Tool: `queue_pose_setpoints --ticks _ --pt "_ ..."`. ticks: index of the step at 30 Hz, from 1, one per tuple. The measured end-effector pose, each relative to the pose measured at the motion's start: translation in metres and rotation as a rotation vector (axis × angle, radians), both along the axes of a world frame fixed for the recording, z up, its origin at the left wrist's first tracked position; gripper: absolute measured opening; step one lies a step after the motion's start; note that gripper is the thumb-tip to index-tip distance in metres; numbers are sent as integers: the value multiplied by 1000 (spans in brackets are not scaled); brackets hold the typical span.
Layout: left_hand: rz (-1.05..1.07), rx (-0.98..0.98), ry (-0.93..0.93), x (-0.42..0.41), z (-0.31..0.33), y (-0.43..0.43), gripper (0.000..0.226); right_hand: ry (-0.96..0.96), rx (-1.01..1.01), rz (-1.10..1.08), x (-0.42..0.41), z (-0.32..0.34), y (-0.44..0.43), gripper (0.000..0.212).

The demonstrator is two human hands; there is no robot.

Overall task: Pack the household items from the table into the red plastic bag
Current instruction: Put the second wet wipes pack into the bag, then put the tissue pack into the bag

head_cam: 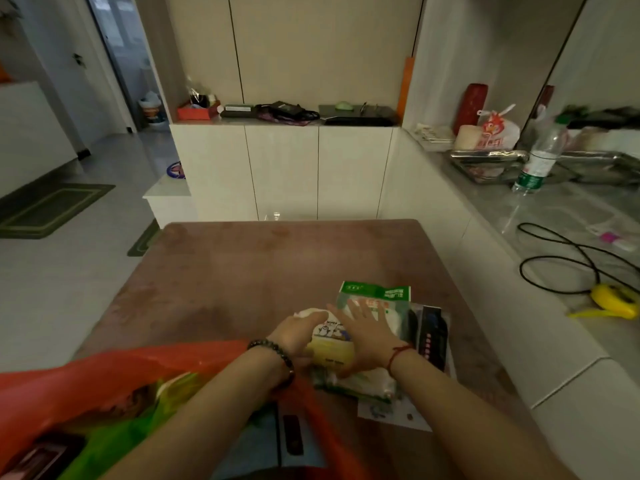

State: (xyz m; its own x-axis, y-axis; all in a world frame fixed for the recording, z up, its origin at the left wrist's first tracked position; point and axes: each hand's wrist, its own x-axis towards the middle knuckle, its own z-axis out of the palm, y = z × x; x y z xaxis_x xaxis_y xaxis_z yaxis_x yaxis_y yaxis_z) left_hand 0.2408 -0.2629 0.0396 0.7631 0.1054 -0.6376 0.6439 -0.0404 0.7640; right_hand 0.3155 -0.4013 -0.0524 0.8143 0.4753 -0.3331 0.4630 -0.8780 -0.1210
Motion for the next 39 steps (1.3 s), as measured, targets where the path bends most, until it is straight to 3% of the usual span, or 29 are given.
queue_pose_setpoints --ticks 3,5,9,11,13,16,18,20,21,24,26,28,30,34,39 --pt "206 -215 103 7 -11 -4 63 -7 -33 30 13 -8 8 110" --pt "249 -298 117 5 -12 -7 64 -46 93 -28 13 -8 7 96" --pt "234 -317 77 -6 -8 -13 63 -107 652 -419 -16 16 1 85" --pt "173 -331 20 -15 -1 -18 79 -173 935 -582 -40 41 -2 83" --pt "84 -384 -137 -28 11 -26 97 -308 1030 -520 -71 72 0 84" --pt "225 -440 -432 -54 35 -28 80 -363 988 -165 -124 121 1 93" --pt "323 -482 -478 -75 49 -12 70 -190 1065 -45 -154 146 -3 93" --pt "336 -435 -543 -99 60 13 63 -45 1184 -202 -174 154 -7 88" --pt "333 -386 -579 -110 65 26 58 -55 1128 -299 -181 152 -9 87" --pt "280 -306 -611 -143 79 59 48 52 589 -385 -199 128 -6 90" --pt "198 -256 -555 -162 82 72 49 209 359 -312 -208 110 -1 70" --pt "99 -214 -494 -177 80 78 46 244 315 -304 -213 102 -1 40" --pt "32 -245 -411 -190 74 84 33 262 535 -459 -213 102 -5 28" --pt "-73 -282 -144 -192 56 100 26 367 1218 -765 -215 126 -7 22" --pt "-122 -162 -55 -195 39 103 28 341 1386 -761 -233 153 17 12"
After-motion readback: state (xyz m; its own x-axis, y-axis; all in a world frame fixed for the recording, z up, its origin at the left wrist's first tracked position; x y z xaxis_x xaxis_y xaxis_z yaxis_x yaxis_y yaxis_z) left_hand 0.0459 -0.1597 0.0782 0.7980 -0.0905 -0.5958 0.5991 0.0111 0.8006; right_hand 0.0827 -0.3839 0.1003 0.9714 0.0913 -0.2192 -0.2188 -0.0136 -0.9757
